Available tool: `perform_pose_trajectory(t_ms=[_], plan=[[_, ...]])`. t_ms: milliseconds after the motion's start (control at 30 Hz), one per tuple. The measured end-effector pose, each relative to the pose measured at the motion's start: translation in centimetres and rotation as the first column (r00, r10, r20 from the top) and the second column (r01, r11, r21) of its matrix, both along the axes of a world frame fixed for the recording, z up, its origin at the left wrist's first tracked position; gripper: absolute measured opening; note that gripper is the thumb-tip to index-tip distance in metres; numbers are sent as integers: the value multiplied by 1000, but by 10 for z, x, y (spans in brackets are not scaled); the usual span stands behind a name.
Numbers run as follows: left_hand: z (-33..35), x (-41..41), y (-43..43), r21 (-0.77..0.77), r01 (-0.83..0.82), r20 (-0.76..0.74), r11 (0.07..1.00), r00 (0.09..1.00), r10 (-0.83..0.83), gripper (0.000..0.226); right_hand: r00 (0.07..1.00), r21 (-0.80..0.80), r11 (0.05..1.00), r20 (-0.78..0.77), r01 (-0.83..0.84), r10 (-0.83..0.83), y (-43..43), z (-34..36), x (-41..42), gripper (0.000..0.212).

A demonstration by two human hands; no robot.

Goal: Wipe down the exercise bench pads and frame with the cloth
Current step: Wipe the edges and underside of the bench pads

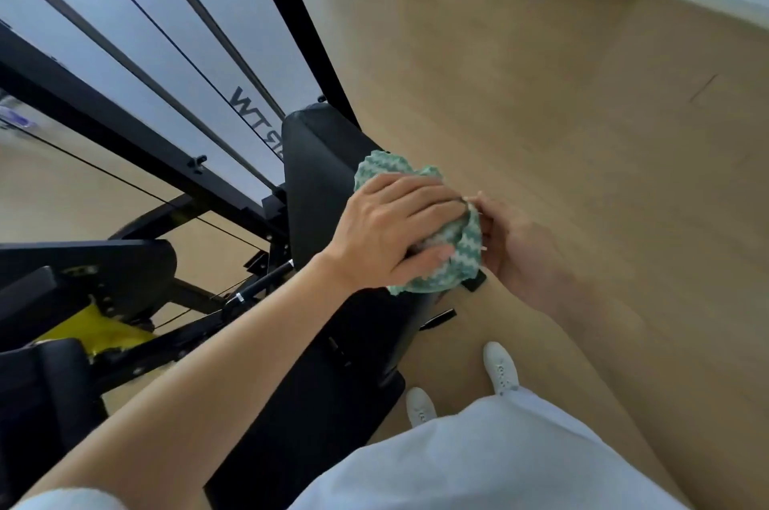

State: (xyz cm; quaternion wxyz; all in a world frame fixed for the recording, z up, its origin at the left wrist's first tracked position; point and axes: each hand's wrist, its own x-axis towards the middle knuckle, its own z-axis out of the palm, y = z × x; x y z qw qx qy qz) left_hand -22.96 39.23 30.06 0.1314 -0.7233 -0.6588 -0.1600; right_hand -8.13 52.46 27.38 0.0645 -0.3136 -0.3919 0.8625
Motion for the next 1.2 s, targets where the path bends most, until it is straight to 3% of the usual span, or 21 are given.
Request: perform_pose_trajectory(t_ms=[100,233,367,500,633,767,833,900,967,1067,1133,1200], plan=[[8,-49,7,-17,-174,91,985,980,175,62,1000,67,998,-29,1,1,-6,1,1,38],[12,-115,10,-78,-348,117,934,927,356,42,996,213,977,-84,-16,34,-17,3,7,27],[15,-129,18,-153,-480,170,864,848,501,42,996,323,945,-88,41,-13,-27,1,11,14],[5,-86,7,-84,-471,232,878,848,477,41,995,277,959,-90,66,-43,-31,4,15,18],[-4,-6,3,89,-372,297,924,895,332,32,989,79,987,-43,142,-138,-29,-2,13,33],[-31,48,-7,247,-212,188,945,968,168,25,981,-62,979,9,192,-192,-33,-13,20,53],[-49,57,-14,281,-192,115,940,979,166,37,973,0,973,29,230,-230,-40,-14,25,50],[-71,61,-24,279,-199,91,939,979,181,60,957,162,947,44,277,-287,-51,-13,27,49],[-94,66,-37,264,-239,111,934,970,217,81,907,374,847,35,377,-419,-67,-10,30,43],[-119,73,-56,204,-332,229,921,931,285,94,823,697,551,-99,458,-559,-97,-2,39,27],[-122,84,-67,151,-367,382,918,878,288,97,874,847,358,-223,393,-432,-118,-8,40,35],[-120,95,-81,138,-411,578,901,772,264,91,939,949,181,-202,257,-279,-136,-25,29,54]])
